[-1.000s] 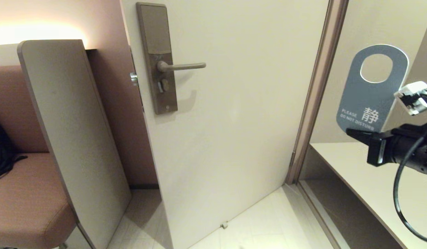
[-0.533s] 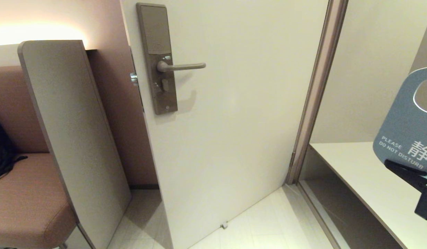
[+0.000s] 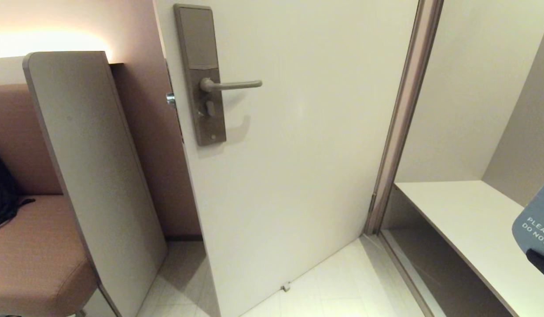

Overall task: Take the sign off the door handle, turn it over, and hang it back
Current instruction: Hang the sign back with the other side facing out

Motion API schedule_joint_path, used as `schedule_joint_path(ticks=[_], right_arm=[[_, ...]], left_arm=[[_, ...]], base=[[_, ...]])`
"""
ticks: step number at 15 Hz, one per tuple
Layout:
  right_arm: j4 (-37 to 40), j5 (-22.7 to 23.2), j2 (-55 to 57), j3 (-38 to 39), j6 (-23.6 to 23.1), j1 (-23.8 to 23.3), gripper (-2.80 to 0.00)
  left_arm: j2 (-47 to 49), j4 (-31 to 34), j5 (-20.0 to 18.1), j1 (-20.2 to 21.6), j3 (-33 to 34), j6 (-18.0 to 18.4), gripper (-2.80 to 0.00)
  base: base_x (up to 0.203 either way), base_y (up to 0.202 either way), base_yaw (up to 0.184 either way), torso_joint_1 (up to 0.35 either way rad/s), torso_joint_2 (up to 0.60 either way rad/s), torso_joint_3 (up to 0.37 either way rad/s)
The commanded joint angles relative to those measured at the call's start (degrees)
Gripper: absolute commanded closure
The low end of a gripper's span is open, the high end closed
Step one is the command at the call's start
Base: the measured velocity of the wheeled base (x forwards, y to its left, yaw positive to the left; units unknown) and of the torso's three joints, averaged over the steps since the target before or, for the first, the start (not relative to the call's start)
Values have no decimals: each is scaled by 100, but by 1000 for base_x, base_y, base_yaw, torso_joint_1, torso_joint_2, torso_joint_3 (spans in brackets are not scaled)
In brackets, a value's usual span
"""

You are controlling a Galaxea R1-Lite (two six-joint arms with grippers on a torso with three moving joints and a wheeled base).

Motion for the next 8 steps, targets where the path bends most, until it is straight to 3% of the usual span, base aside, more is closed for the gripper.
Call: schedule_joint_path(ticks=[1,5,8], right_arm=[[-2,29,-583,387,-27,-53,0],[14,65,-1223,878,-32,-111,0],[154,420,-1670,1078,-29,-241,0]], left_arm=[[7,0,0,0,1,1,0],[7,0,0,0,1,1,0],[7,0,0,0,1,1,0]], base=[[0,0,0,0,0,0],[0,0,0,0,0,0],[0,0,0,0,0,0]])
